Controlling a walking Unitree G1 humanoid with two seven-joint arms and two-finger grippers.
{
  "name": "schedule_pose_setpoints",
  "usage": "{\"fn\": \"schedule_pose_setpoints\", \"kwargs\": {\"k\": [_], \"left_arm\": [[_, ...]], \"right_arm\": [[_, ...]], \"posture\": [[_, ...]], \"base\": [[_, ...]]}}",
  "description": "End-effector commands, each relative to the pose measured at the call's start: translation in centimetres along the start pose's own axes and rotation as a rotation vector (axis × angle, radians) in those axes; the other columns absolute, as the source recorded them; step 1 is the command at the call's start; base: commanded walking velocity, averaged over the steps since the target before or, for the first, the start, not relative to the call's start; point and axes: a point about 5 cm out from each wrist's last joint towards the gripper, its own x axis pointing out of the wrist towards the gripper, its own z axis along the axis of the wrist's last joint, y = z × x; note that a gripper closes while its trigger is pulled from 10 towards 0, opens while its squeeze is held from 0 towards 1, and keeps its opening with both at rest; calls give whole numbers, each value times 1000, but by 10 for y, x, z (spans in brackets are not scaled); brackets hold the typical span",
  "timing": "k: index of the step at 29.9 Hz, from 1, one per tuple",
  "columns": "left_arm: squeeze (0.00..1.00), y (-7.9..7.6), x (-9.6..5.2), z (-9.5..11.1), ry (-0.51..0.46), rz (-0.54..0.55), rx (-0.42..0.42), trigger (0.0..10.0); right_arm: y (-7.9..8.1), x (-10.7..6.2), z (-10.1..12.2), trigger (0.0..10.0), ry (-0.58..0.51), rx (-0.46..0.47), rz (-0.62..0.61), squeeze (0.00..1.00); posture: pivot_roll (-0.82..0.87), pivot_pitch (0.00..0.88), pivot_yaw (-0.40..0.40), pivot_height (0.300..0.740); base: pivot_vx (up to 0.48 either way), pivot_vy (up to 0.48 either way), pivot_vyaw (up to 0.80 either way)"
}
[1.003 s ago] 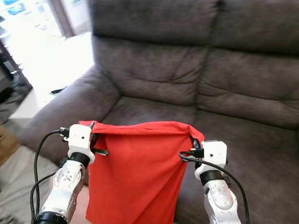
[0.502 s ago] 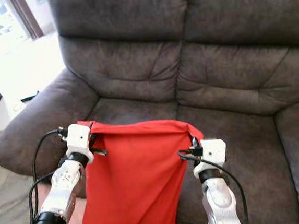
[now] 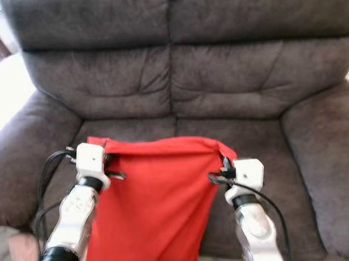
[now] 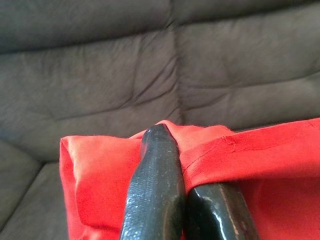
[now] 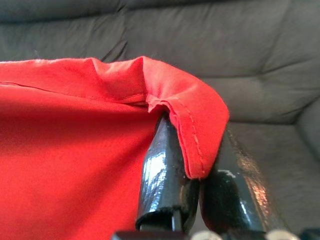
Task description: Move the pillow to the sofa from floor
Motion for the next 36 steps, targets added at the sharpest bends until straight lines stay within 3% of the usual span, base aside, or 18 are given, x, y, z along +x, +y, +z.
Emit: {"fn": "schedule_pose_setpoints", "kwargs": {"k": [1, 13, 36], "left_arm": [[0, 11, -1, 4, -25, 29, 9, 10000], [0, 8, -2, 6, -45, 18, -8, 10000], [0, 7, -3, 5, -46, 22, -7, 10000]], "right_arm": [[-3, 10, 22, 10000, -117, 13, -30, 0], [-2, 12, 24, 10000, -122, 18, -20, 0], [-3, 12, 26, 10000, -132, 18, -24, 0]], "posture": [[-32, 44, 41, 740], [-28, 40, 38, 740], [-34, 60, 33, 740]], "base": [[0, 0, 0], [0, 0, 0], [-237, 0, 0]]}}
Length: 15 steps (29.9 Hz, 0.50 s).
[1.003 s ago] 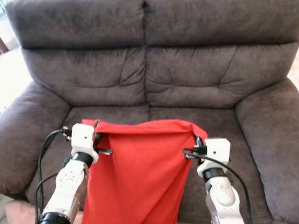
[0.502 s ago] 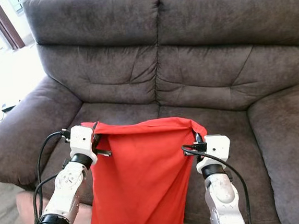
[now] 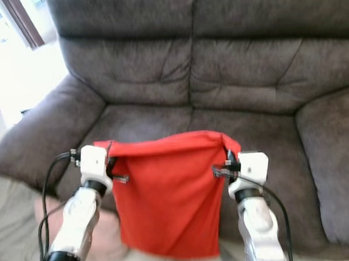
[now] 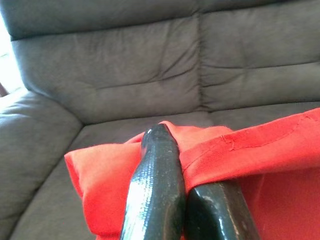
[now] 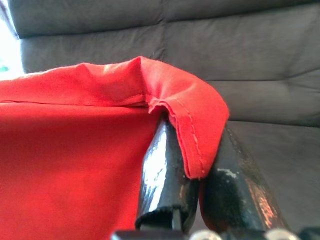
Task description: Move the pillow to the sofa from floor
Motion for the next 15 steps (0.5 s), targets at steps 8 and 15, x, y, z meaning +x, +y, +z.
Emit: {"fn": "schedule_pose_setpoints", "kwargs": {"k": [8, 15], "left_arm": [[0, 8, 2, 9, -52, 26, 3, 10000], [0, 8, 1, 9, -51, 25, 3, 10000]], "right_arm": [[-5, 6, 16, 10000, -77, 10, -25, 0], [-4, 7, 15, 10000, -76, 10, -21, 0]], "posture": [[-33, 60, 30, 740], [-32, 60, 30, 740]], "base": [[0, 0, 0], [0, 0, -368]]}}
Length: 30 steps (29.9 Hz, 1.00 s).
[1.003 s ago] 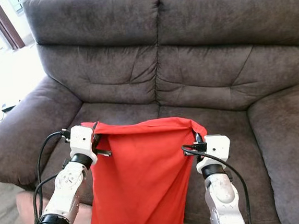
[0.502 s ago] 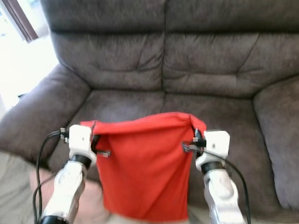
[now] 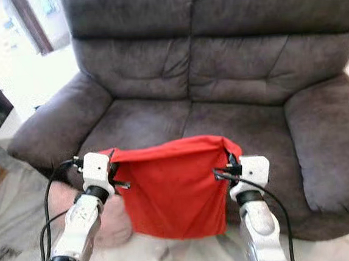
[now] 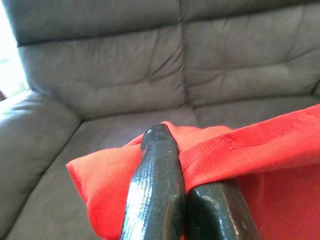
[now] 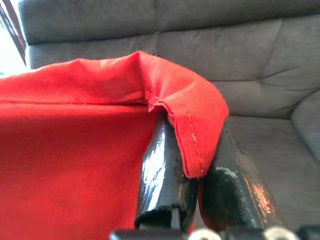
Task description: Move the pillow to the sofa from floor
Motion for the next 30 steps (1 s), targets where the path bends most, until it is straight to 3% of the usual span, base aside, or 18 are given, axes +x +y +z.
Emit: {"fn": "schedule_pose_setpoints", "kwargs": {"k": [1, 7, 12, 21, 30], "left_arm": [[0, 10, 2, 10, -53, 30, 4, 10000], [0, 10, 2, 10, -52, 29, 5, 10000], [0, 9, 1, 9, -50, 26, 7, 10000], [0, 13, 0, 6, -38, 31, 18, 10000], [0, 12, -2, 5, -41, 27, 34, 10000]], "right_arm": [[-2, 6, 14, 10000, -73, 15, -20, 0], [-2, 6, 14, 10000, -75, 16, -22, 0], [-1, 6, 13, 10000, -73, 13, -20, 0], [-3, 5, 13, 10000, -77, 8, -26, 0], [-1, 6, 14, 10000, -87, 13, -18, 0]], "posture": [[-32, 59, 30, 740], [-33, 55, 31, 740], [-46, 9, 38, 740], [-56, 0, 42, 740], [-53, 0, 35, 740]], "base": [[0, 0, 0], [0, 0, 0], [0, 0, -800], [0, 0, -800], [0, -79, -162]]}}
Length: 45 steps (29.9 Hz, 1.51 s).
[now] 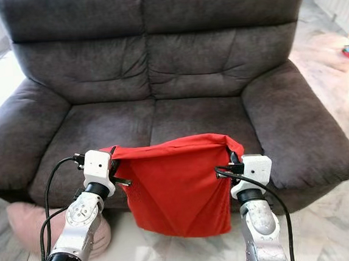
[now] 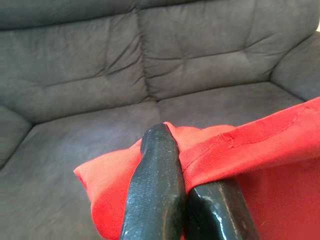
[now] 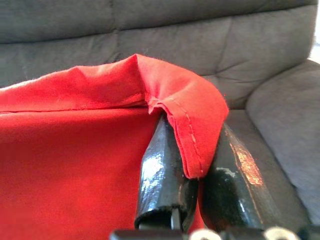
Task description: Move the pillow to the sofa from floor
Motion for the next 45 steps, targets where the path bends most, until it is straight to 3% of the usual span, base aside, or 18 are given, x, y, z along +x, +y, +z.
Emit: {"fn": "schedule_pose_setpoints", "kwargs": {"k": [1, 25, 36, 45], "left_arm": [[0, 10, 1, 11, -72, 33, 16, 10000], [0, 15, 7, 16, -79, 59, 32, 10000], [0, 19, 6, 17, -84, 74, 31, 10000], [0, 21, 5, 32, -154, 77, 70, 10000]], "right_arm": [[-4, 4, 11, 10000, -68, -2, -20, 0], [-6, 8, 13, 10000, -66, -14, -33, 0], [-4, 9, 15, 10000, -72, -10, -29, 0], [-1, 11, 20, 10000, -95, -7, -20, 0]], "posture": [[-53, 0, 35, 740], [-42, 6, 30, 740], [-40, 18, 32, 740], [-38, 24, 37, 740]], "base": [[0, -409, 0], [0, -444, 0], [0, -44, 0], [0, 0, 0]]}}
